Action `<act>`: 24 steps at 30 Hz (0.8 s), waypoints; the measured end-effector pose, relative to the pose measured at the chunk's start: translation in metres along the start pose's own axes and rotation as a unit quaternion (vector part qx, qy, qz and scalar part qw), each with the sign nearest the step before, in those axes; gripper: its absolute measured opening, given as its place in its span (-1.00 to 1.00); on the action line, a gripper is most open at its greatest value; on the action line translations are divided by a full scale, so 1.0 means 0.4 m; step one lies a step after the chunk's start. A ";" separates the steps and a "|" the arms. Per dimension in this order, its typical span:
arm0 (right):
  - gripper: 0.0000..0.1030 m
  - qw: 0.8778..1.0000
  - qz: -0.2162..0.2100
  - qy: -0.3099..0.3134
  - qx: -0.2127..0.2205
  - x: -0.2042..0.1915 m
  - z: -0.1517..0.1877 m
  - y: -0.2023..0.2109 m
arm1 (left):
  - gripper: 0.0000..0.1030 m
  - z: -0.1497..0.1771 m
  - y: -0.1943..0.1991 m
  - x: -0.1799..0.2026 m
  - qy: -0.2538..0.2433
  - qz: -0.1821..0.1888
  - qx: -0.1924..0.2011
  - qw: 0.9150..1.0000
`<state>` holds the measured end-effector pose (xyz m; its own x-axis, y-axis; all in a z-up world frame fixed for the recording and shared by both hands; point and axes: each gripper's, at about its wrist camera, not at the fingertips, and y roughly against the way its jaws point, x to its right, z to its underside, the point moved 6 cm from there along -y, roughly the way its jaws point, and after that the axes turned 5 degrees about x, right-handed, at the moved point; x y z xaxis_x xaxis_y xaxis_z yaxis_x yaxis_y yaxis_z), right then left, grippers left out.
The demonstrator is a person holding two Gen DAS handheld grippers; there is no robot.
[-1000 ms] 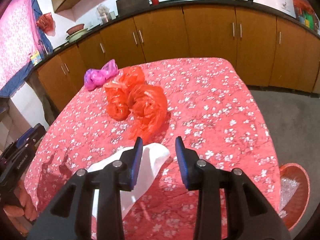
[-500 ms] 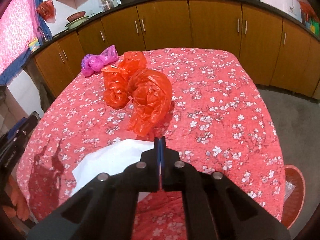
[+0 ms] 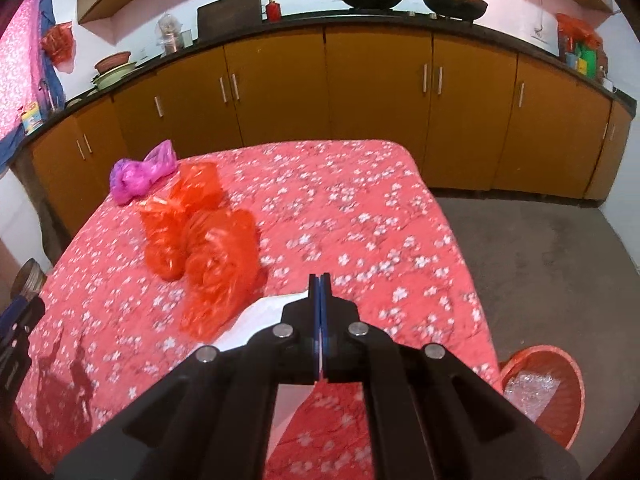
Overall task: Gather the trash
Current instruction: 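Reach the left tool to an orange bag and close on it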
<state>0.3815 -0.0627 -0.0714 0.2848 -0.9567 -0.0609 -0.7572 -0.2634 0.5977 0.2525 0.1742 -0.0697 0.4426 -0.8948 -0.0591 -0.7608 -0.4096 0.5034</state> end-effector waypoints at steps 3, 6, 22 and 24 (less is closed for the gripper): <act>-0.96 1.000 0.005 0.002 0.009 0.003 -0.015 -0.002 | -0.15 -0.002 -0.007 0.012 -0.003 0.006 -0.003 1.000; -0.96 1.000 0.011 0.000 0.019 0.010 -0.030 -0.001 | -0.08 -0.007 -0.017 0.032 -0.004 0.016 -0.008 1.000; -0.96 0.997 0.051 -0.024 0.050 0.147 -0.045 0.035 | 0.13 -0.079 -0.066 0.347 -0.009 0.152 -0.034 0.988; -0.96 0.997 0.054 -0.026 0.049 0.163 -0.039 0.037 | 0.14 -0.079 -0.073 0.378 -0.014 0.156 -0.037 0.987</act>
<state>0.3981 -0.1269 -0.0541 0.1697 -0.9845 -0.0441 -0.8366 -0.1676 0.5215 0.3566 0.0566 -0.0664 0.1776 -0.9803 0.0861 -0.8213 -0.0995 0.5618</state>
